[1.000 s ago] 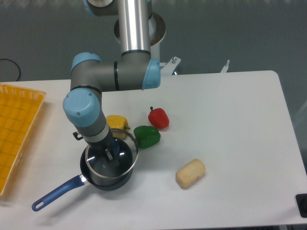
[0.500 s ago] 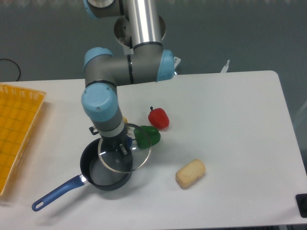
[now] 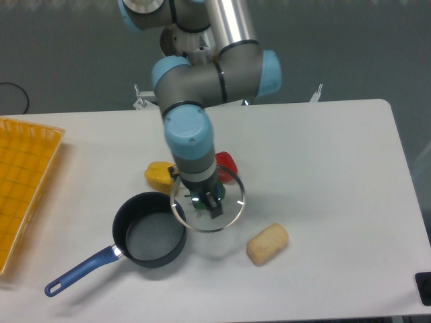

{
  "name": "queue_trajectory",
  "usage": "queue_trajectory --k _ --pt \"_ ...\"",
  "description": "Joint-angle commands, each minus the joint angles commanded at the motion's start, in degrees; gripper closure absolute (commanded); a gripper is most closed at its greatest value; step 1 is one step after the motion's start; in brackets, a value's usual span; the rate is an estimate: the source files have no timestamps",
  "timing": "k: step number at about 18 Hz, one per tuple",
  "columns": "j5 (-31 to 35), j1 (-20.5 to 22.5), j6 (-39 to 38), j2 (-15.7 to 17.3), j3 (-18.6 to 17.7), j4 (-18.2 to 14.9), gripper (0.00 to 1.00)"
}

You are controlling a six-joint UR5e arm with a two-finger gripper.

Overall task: Open the lid
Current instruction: 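Lift the glass lid off the saucepan and carry it toward the bread roll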

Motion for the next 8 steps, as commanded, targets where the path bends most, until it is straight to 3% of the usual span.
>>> queue_trajectory --k 8 --pt "0.26 3.25 4.49 0.0 -0.09 -0.09 0.37"
